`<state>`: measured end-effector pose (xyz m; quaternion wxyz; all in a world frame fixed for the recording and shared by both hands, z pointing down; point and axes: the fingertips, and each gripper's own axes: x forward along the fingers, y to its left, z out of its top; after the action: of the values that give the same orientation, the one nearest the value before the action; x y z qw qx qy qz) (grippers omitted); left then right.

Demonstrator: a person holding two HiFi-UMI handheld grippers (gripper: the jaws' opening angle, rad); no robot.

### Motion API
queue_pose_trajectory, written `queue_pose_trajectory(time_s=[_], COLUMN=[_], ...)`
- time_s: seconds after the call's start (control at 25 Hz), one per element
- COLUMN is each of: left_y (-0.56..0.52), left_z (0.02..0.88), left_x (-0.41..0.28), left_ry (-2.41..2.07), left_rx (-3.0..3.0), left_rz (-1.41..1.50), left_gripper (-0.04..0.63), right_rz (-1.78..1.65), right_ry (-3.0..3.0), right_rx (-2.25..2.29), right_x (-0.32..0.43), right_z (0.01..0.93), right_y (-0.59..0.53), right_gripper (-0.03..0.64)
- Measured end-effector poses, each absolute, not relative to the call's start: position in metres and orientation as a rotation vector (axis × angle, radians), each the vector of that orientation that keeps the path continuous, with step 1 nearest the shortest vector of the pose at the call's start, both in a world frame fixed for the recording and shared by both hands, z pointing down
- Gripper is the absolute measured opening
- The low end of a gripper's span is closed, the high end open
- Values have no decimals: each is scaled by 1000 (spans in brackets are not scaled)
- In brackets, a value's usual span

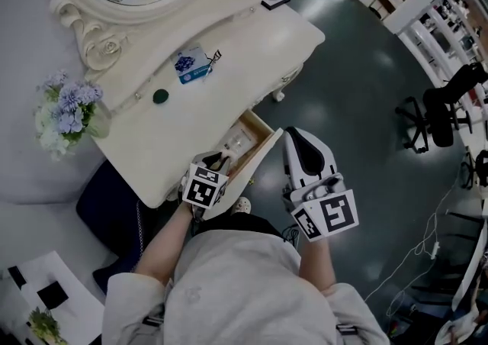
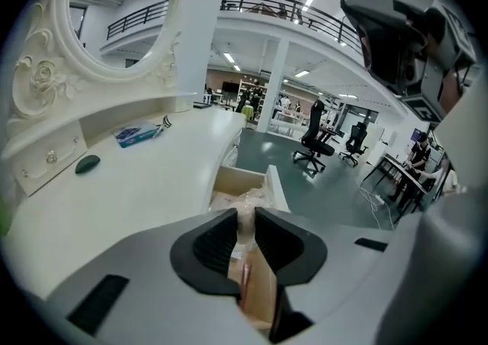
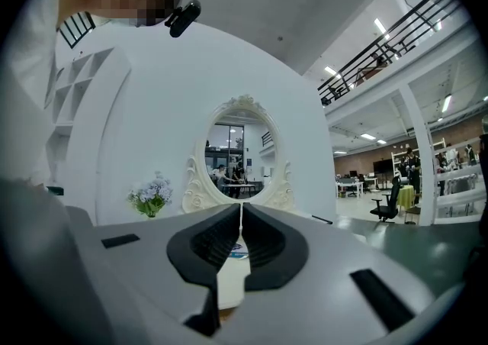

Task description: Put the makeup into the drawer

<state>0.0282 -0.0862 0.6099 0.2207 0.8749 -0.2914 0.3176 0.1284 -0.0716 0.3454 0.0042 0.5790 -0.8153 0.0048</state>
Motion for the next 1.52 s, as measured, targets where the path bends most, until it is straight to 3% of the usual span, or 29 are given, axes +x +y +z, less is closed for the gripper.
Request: queue_pose_trajectory(time_s=[1.52], left_y=[-80], left_z=[711], left_x=[41], left_ry=[-836], left_rx=[2122], left_rz=[1170], left_gripper=[121], right_rz=[117], right_ry=[-2383], right_rx=[1959], right_x=[180], right_z=[377], right_y=[-43], right_gripper=[23])
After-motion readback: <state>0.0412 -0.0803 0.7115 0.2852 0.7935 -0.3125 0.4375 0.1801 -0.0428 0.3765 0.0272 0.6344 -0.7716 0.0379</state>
